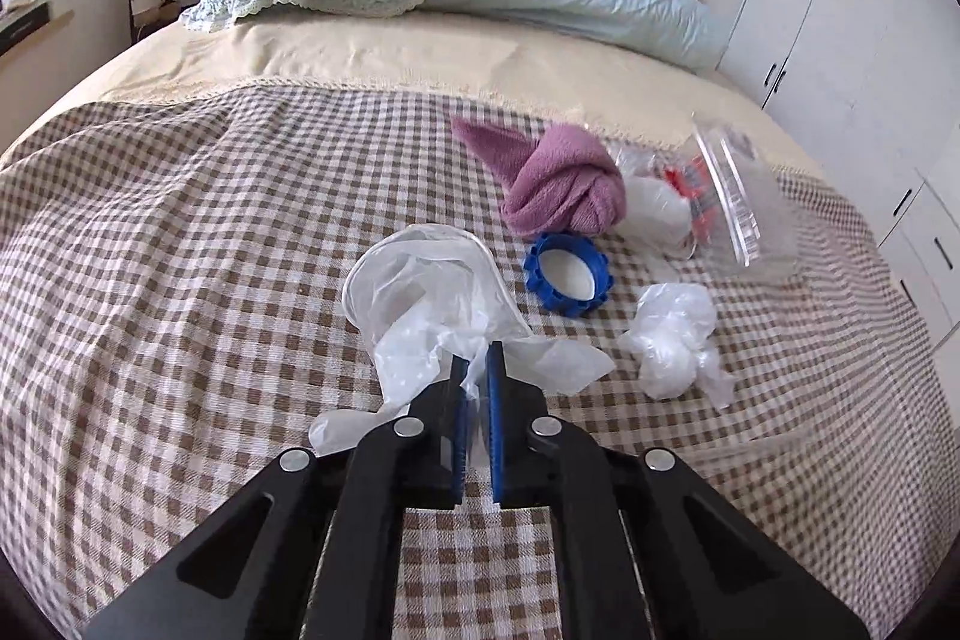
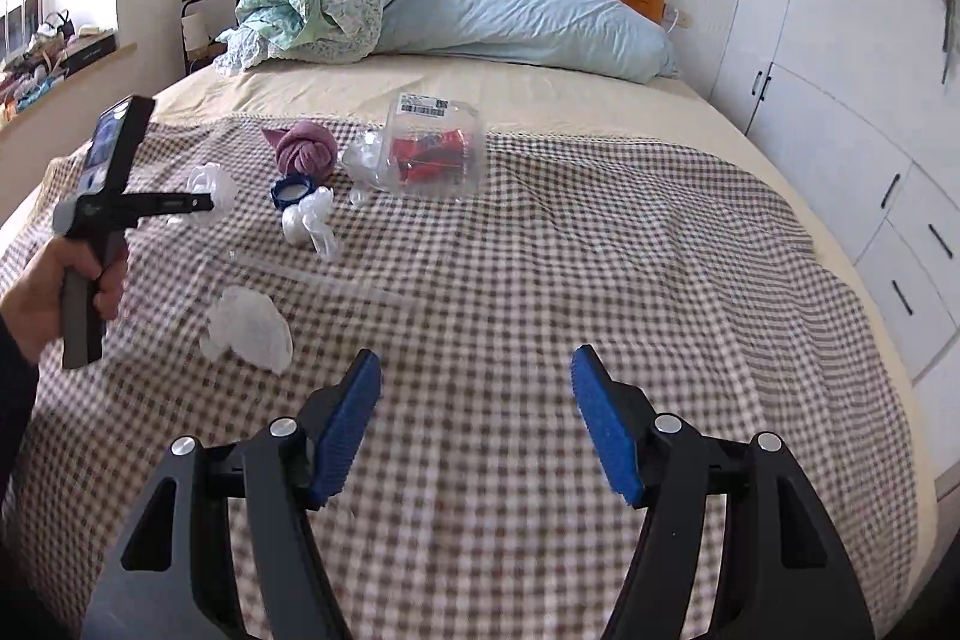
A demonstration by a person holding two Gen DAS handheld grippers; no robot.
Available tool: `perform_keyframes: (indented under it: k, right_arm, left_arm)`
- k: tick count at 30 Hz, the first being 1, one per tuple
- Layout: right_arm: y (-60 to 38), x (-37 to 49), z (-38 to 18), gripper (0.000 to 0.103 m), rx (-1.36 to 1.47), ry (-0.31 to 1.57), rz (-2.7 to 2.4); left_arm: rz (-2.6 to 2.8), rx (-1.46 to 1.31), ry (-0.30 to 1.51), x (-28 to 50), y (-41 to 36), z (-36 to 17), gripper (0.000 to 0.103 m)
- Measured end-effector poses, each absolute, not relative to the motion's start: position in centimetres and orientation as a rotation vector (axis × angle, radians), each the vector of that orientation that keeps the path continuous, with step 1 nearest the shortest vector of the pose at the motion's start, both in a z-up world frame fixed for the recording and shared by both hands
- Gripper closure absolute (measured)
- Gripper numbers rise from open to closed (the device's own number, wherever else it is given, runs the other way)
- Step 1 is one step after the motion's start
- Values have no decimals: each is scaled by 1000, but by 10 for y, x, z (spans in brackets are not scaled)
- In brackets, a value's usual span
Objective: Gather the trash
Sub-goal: 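Grasp the white plastic bag with the left tool while the right tool grasps the clear box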
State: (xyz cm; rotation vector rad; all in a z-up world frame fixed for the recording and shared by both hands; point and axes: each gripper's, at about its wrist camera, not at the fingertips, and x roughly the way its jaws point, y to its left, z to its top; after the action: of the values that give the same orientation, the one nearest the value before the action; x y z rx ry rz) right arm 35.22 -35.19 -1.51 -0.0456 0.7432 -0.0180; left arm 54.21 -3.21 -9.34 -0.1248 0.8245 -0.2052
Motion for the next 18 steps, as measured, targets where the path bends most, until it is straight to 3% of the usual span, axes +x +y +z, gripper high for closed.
perform_keyframes:
  k: [16,17,18]
  right_arm:
    - [-213,557,-114,39,-839,626,-258]
    - [-212,560,-115,41,-859,594,-292]
    - [-214,564,-114,63,-854,607,-296]
  left_arm:
    - [-242,-377,837,548,9,-106,101]
    - [-237,-379,835,548,10,-106,101]
    - [-241,-382,835,547,11,-106,101]
